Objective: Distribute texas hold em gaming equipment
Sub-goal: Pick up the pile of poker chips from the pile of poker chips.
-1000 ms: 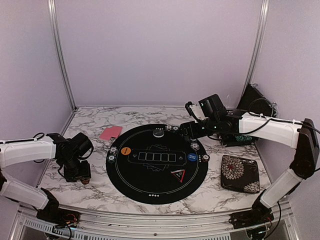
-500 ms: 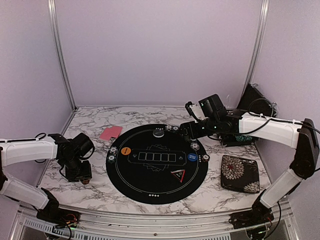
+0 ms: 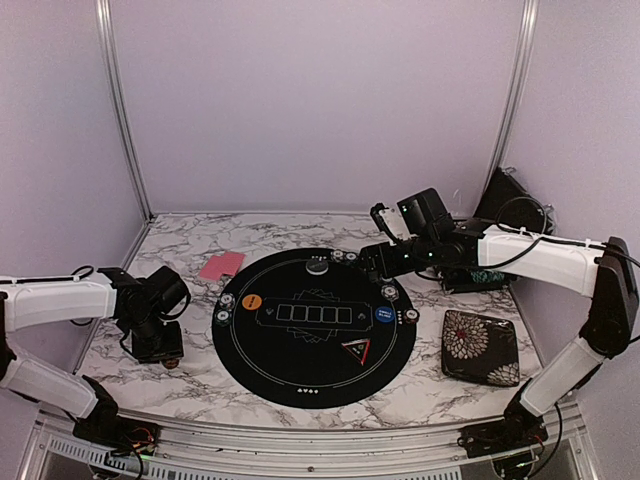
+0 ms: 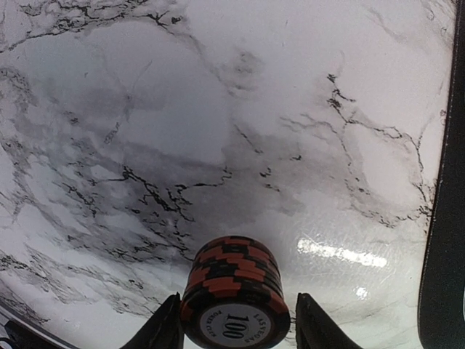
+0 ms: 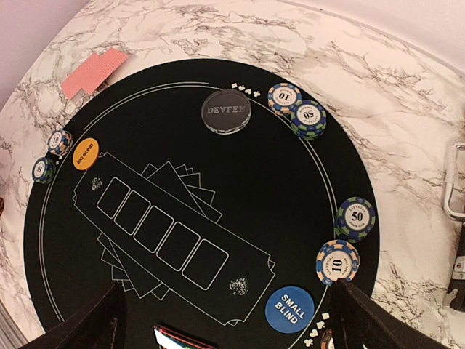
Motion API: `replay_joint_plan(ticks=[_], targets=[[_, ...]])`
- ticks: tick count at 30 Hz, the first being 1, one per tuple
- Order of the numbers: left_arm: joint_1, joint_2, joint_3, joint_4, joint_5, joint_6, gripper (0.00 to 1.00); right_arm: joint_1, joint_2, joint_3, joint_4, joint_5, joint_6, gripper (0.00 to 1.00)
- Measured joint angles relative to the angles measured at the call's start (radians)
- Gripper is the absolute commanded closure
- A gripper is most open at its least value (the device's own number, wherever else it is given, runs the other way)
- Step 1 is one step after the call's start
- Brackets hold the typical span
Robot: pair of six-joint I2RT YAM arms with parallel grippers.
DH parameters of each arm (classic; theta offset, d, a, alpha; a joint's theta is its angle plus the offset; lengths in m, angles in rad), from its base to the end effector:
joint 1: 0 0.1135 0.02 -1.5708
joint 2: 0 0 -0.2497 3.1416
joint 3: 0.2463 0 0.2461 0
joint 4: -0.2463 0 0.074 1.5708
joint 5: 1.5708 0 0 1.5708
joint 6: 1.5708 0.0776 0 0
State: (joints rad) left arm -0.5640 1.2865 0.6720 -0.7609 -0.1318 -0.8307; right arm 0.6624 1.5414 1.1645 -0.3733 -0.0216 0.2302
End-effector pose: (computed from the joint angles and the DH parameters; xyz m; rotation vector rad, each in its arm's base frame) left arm 0.1820 -0.1030 0.1165 -0.4052 2.8791 -0.0359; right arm 0.2888 0.2274 0.2277 -0.5188 2.3114 0.4678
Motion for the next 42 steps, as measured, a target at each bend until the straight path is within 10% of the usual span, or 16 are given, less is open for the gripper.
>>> replay_joint_plan(ticks=[42], targets=[[0.0,0.007,-0.002,0.009,-0.011,-0.001,0.52,-0.005,0.009,-0.002,0.001,0.0,0.0,0.06]])
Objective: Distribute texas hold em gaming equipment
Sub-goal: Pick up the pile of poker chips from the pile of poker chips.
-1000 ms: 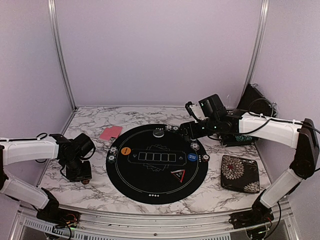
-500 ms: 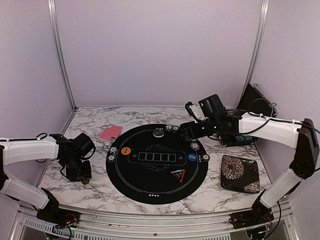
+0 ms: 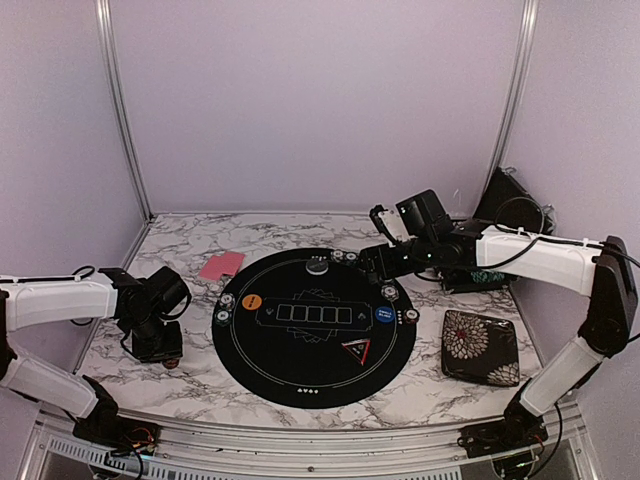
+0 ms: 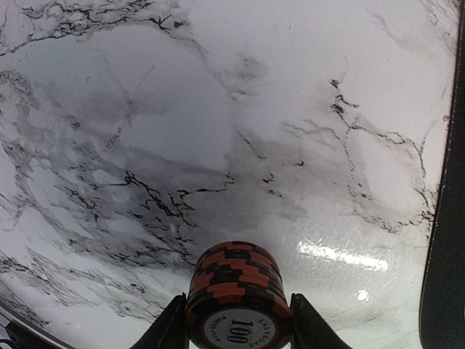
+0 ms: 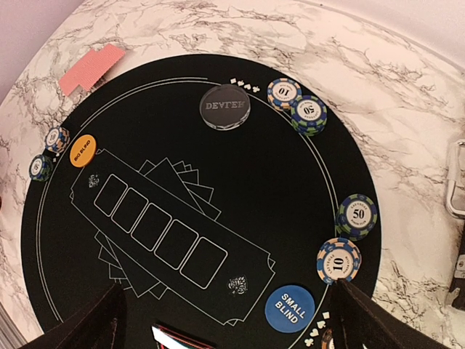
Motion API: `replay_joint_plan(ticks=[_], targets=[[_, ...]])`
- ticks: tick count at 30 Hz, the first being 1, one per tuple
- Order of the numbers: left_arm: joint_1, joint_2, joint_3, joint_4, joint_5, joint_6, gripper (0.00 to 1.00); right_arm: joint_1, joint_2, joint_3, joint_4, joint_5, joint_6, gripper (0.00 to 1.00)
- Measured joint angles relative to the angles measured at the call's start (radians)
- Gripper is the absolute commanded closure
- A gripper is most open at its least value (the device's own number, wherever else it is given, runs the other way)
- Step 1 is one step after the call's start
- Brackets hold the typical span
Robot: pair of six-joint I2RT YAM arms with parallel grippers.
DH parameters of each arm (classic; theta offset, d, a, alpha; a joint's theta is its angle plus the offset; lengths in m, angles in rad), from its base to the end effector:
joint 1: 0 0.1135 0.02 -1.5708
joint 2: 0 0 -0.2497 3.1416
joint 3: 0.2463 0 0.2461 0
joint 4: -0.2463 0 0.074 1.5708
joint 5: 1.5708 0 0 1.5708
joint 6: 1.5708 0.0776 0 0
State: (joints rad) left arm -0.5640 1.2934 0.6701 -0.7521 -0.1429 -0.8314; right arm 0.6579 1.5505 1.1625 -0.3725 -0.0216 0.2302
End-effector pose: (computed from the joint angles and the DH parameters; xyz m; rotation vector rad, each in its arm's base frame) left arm 0.1831 -0.1028 0.1151 -0.4068 2.8718 -0.0236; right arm 0.2905 0.2266 0.2239 -0.5155 2.3220 0.4614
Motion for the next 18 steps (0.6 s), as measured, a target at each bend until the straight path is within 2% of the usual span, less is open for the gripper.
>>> replay_joint_plan(ticks=[18], targets=[[0.0,0.004,0.0,0.0,-0.002,0.0,0.56,0.0,0.0,-0.003,0.0,0.0,0.0,0.06]])
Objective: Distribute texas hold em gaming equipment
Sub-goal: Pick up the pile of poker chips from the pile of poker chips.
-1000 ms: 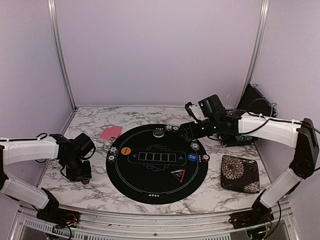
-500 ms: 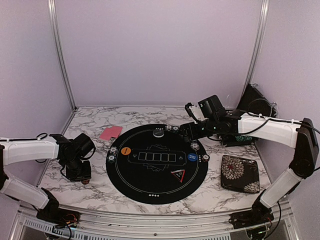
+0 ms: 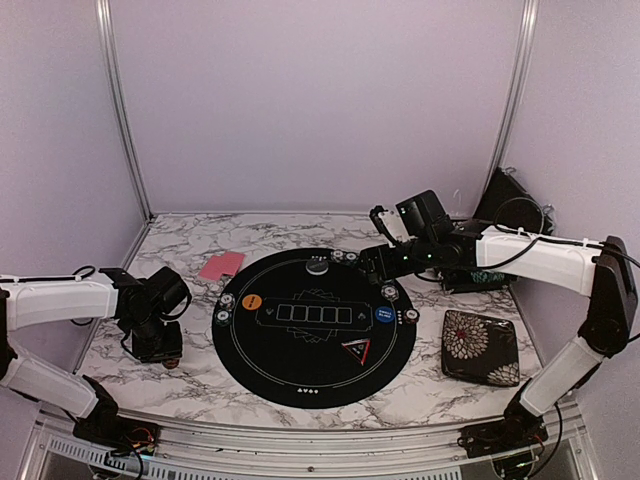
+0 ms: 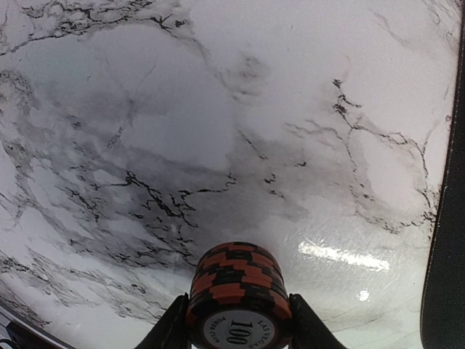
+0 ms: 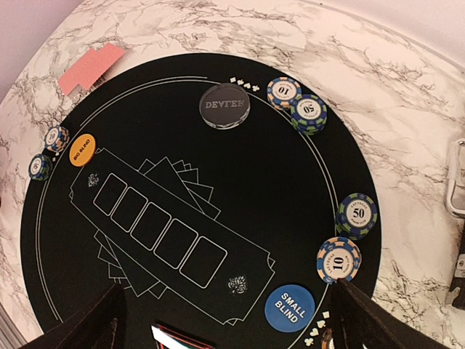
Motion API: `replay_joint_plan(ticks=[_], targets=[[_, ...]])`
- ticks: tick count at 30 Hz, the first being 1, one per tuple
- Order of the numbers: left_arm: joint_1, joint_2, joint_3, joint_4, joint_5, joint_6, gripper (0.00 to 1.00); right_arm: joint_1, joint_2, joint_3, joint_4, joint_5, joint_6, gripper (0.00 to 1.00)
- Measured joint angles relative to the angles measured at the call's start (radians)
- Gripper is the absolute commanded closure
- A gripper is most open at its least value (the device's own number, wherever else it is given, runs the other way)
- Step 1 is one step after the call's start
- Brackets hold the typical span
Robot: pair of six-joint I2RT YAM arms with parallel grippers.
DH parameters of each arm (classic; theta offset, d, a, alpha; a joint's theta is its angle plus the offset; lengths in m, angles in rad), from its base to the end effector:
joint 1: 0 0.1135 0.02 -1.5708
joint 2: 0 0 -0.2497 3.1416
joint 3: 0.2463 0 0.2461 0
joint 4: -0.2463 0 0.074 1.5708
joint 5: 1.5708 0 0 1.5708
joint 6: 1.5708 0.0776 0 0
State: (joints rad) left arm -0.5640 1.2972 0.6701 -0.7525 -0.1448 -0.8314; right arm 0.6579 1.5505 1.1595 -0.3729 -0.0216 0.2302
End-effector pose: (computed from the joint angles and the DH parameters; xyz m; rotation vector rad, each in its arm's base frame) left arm 0.1832 -0.1026 0.1144 -0.4069 2.8739 -0.0175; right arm 0.2901 0.2263 0.2228 -0.5162 2.3253 0.4600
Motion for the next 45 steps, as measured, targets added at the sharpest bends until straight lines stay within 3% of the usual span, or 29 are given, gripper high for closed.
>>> replay_joint_plan(ticks=[45], targets=[[0.0,-0.023,0.0,-0.015,-0.006,0.003,0.57,0.0,0.003,0.0,0.0,0.0,0.0,0.06]])
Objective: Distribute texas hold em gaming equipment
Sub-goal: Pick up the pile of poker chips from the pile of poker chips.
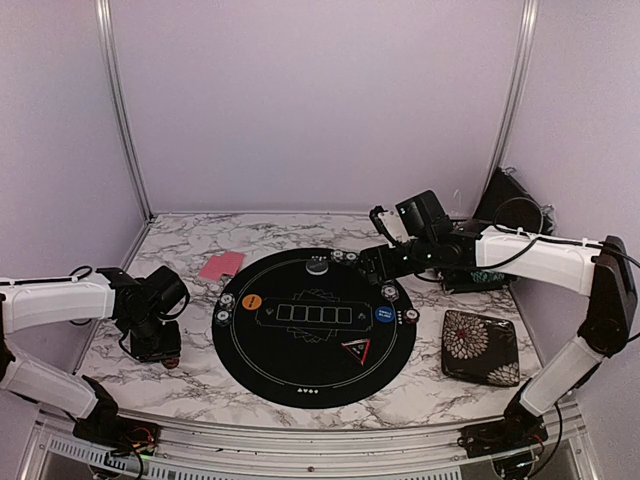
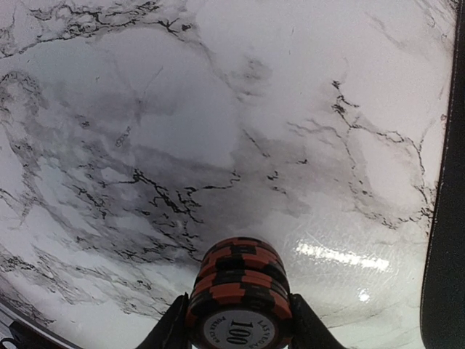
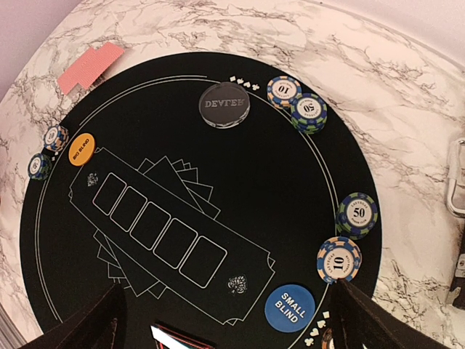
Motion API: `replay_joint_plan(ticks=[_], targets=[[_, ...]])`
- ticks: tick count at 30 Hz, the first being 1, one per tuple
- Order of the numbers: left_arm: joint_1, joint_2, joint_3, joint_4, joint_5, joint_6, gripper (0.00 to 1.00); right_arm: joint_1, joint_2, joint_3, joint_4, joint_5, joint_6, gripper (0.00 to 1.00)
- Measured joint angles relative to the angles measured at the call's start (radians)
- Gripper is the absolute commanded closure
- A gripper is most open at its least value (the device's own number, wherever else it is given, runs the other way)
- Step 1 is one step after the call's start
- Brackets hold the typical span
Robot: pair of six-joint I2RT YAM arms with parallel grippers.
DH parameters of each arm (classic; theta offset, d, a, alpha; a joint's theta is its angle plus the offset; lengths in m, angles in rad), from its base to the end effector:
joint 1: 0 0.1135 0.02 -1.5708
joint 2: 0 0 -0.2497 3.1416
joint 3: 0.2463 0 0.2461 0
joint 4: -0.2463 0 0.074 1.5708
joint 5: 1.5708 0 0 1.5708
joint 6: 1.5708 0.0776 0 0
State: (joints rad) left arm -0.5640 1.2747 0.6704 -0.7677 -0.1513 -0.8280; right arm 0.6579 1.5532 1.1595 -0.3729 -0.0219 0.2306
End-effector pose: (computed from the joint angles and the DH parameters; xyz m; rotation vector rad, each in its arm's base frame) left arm 0.1815 -0.1010 0.1184 -0.4024 2.8645 -0.0167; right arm 0.2903 0.2265 0.2219 -0.5165 2.3281 0.4594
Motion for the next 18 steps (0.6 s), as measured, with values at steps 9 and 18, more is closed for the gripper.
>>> replay_joint_plan(ticks=[9,18], targets=[[0.0,0.0,0.014,-0.003,0.0,0.002,0.57,0.0,0.001,0.0,0.0,0.0,0.0,0.06],[0.0,0.0,0.027,-0.01,0.0,0.006,0.57,0.0,0.001,0.0,0.0,0.0,0.0,0.06]])
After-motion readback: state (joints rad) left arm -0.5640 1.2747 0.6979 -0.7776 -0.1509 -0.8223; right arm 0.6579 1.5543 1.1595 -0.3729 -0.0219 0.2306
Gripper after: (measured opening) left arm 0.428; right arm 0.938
